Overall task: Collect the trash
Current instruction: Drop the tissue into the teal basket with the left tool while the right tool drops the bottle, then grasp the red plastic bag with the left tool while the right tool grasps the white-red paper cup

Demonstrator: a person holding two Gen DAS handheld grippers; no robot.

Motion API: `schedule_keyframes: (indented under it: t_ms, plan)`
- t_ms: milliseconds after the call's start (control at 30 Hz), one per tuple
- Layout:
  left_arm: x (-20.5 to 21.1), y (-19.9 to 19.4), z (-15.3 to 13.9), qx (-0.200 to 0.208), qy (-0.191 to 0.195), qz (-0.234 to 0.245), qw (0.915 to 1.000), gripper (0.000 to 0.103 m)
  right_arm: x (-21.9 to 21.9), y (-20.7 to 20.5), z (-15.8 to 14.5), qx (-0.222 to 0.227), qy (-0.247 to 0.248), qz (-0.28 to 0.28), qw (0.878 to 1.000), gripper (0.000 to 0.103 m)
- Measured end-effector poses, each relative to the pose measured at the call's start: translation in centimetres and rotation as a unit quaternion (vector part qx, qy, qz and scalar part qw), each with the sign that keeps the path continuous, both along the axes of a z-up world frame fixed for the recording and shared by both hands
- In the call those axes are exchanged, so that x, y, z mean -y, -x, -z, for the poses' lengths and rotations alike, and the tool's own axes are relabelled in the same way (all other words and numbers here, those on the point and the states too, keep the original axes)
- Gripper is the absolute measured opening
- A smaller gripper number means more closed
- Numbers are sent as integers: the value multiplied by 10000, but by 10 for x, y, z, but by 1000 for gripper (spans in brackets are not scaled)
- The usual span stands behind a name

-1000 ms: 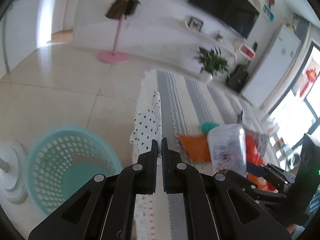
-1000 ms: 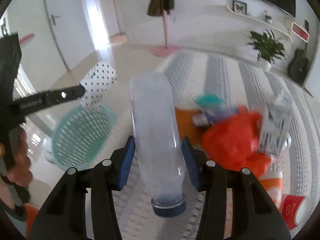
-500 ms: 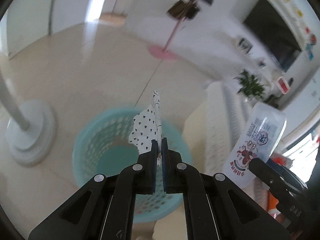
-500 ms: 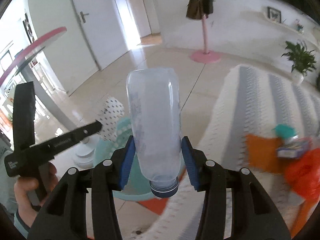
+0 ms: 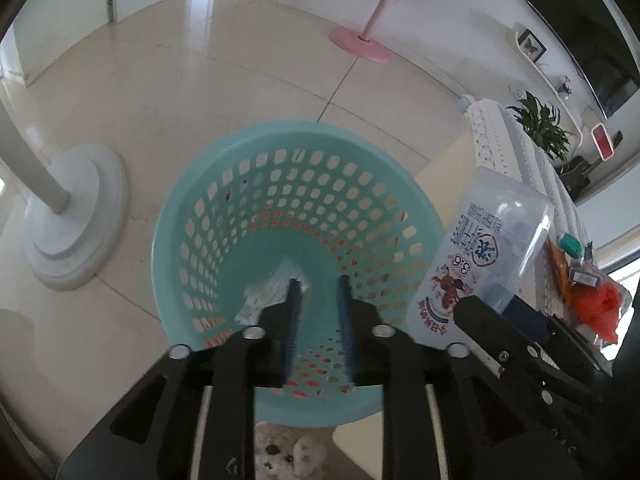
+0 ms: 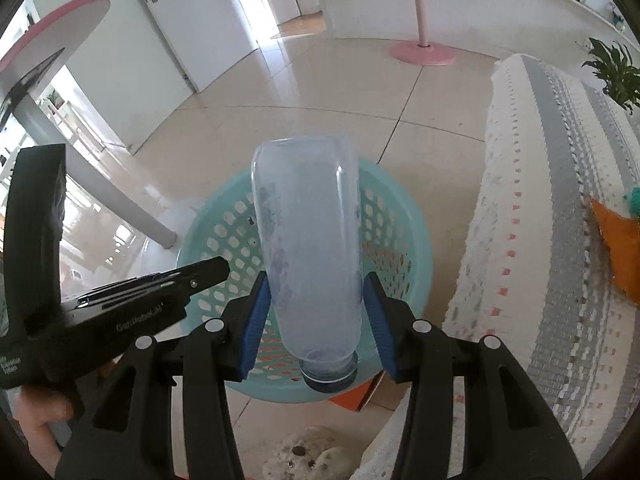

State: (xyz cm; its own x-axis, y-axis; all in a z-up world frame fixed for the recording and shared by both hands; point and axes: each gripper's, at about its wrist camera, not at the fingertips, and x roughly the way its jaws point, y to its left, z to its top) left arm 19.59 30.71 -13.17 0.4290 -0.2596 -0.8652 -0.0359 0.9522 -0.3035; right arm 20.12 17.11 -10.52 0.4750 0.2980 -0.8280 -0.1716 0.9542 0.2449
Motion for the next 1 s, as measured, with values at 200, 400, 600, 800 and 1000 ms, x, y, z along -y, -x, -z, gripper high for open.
schedule_keyframes:
  t_ms: [200, 400, 600, 800, 1000]
  plan:
    - [5, 4, -20, 397, -247, -31, 9989, 30, 14, 8, -6, 19, -8, 37, 10000, 56]
    - [31, 16, -72, 1219, -442, 44, 9915, 32, 55, 39, -28, 272, -239, 311, 9989, 56]
    - [102, 45, -136, 2250, -130, 595, 9724, 54, 115, 78, -81, 1024, 34, 725, 9921, 56]
    - [201, 75, -160, 2673, 314, 1530, 9509, 61, 196, 126, -130, 1718, 573, 1352, 9741, 56]
    - [283, 89, -136, 2281, 568, 2227, 9461, 61, 284, 170, -147, 1850, 989, 2013, 9568, 56]
